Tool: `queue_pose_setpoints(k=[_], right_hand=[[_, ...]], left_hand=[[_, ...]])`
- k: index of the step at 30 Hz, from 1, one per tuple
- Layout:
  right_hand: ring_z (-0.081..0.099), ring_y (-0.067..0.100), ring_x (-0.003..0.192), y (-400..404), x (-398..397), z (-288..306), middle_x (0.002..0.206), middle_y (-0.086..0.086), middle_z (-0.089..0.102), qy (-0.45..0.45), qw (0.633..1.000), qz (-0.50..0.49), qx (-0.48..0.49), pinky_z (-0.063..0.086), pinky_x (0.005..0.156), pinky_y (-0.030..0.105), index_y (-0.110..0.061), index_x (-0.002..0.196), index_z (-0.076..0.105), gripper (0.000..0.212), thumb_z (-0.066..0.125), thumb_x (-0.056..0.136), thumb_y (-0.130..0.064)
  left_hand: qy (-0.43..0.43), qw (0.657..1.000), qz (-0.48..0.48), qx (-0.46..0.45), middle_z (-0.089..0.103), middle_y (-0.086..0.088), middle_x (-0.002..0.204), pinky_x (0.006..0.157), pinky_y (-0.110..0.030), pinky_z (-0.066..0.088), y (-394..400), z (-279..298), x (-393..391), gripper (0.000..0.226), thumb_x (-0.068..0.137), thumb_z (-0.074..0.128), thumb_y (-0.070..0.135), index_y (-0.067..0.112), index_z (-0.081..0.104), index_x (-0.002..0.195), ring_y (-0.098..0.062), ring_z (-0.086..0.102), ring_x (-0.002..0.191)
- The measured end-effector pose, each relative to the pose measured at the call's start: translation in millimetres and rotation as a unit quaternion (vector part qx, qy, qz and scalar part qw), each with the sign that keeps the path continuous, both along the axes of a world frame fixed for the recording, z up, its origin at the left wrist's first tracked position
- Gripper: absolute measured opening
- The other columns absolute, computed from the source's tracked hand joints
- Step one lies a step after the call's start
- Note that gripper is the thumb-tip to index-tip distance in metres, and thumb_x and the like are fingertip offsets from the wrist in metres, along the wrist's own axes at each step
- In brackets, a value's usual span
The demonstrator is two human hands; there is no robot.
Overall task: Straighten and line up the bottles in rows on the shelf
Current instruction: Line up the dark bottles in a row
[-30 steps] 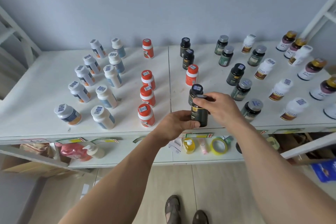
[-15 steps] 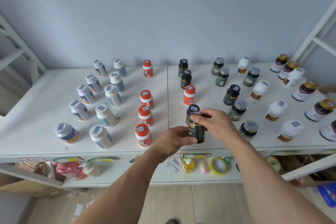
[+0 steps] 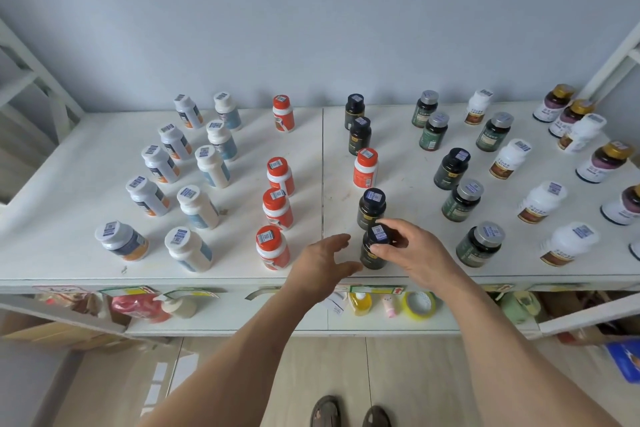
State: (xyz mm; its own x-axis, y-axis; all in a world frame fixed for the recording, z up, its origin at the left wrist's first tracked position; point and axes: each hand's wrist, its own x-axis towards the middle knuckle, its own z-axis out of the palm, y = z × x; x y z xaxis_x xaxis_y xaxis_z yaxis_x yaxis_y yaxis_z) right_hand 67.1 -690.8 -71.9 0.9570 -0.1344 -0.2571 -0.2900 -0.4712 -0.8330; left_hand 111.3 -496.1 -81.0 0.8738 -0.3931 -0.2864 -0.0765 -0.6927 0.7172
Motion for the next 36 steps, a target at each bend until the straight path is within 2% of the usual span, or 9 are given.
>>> queue_pose_setpoints(k=[4,7,10,15,18,26,30,32,36], right_hand=[[0.062,0.004,0.110,-1,-3,2,0.116,-0.015,0.068,0.004,1.000,-0.008,0.025,0.046,0.101,0.031,-0.034,0.128,0.060,0.058,0.078,0.074,-0.046],[0.061,0.000,0.112,-4,6,16,0.120,-0.015,0.067,-0.036,0.996,-0.068,0.055,0.045,0.105,0.033,-0.029,0.125,0.061,0.062,0.076,0.072,-0.056],[0.057,0.004,0.119,-8,27,30,0.130,-0.011,0.062,-0.050,0.995,-0.084,0.021,0.041,0.110,0.037,-0.027,0.130,0.057,0.054,0.072,0.083,-0.048],[0.046,0.016,0.135,-11,60,32,0.145,-0.003,0.052,0.027,0.999,0.002,-0.020,0.035,0.112,0.039,-0.024,0.143,0.047,0.063,0.074,0.086,-0.033],[0.052,0.019,0.129,-11,70,21,0.137,-0.004,0.058,0.050,0.998,0.026,-0.043,0.041,0.109,0.043,-0.030,0.140,0.048,0.061,0.074,0.085,-0.032],[0.060,0.011,0.106,-24,82,36,0.113,-0.009,0.065,-0.022,0.998,0.031,-0.040,0.042,0.081,0.020,-0.029,0.127,0.060,0.041,0.069,0.089,-0.040],[0.063,0.010,0.101,-26,88,39,0.108,-0.010,0.069,-0.027,0.999,0.014,-0.030,0.051,0.091,0.031,-0.029,0.120,0.066,0.042,0.070,0.083,-0.049],[0.066,0.011,0.097,-26,89,39,0.102,-0.011,0.071,-0.025,0.999,0.001,-0.033,0.054,0.091,0.039,-0.027,0.115,0.069,0.050,0.069,0.076,-0.059],[0.069,0.013,0.089,-27,90,43,0.092,-0.010,0.073,-0.016,0.999,-0.022,-0.030,0.057,0.087,0.043,-0.024,0.104,0.073,0.060,0.066,0.066,-0.070]], left_hand=[[-0.011,0.999,0.013,-0.033,0.057,0.006,0.138,0.089,-0.019,0.043,6,-1,4,0.065,0.084,0.070,0.044,0.027,0.046,0.142,-0.013,0.055,0.122],[-0.001,0.997,0.018,-0.080,0.058,0.005,0.136,0.095,-0.023,0.043,9,4,11,0.064,0.085,0.068,0.048,0.025,0.047,0.141,-0.014,0.055,0.123],[-0.006,0.993,0.032,-0.110,0.058,0.005,0.136,0.099,-0.027,0.045,6,8,22,0.059,0.089,0.062,0.049,0.024,0.048,0.140,-0.015,0.055,0.123],[0.020,0.993,0.056,-0.102,0.057,0.004,0.137,0.098,-0.028,0.044,-7,7,39,0.059,0.089,0.061,0.051,0.024,0.047,0.140,-0.013,0.055,0.121],[0.040,0.995,0.048,-0.076,0.054,0.005,0.140,0.100,-0.031,0.043,-16,6,48,0.060,0.089,0.062,0.048,0.026,0.044,0.142,-0.016,0.053,0.125],[0.084,0.991,0.003,-0.103,0.060,0.007,0.132,0.104,-0.032,0.042,-34,12,63,0.056,0.086,0.071,0.037,0.026,0.051,0.137,-0.014,0.055,0.122],[0.153,0.969,0.013,-0.192,0.070,0.007,0.116,0.104,-0.032,0.044,-36,12,67,0.047,0.083,0.076,0.029,0.023,0.062,0.127,-0.010,0.063,0.110],[0.173,0.959,0.011,-0.223,0.071,0.005,0.116,0.104,-0.033,0.042,-36,11,68,0.047,0.081,0.077,0.030,0.019,0.064,0.126,-0.012,0.063,0.112],[0.203,0.950,-0.005,-0.236,0.071,0.001,0.117,0.104,-0.034,0.037,-36,15,72,0.046,0.082,0.076,0.031,0.016,0.066,0.124,-0.018,0.059,0.117]])
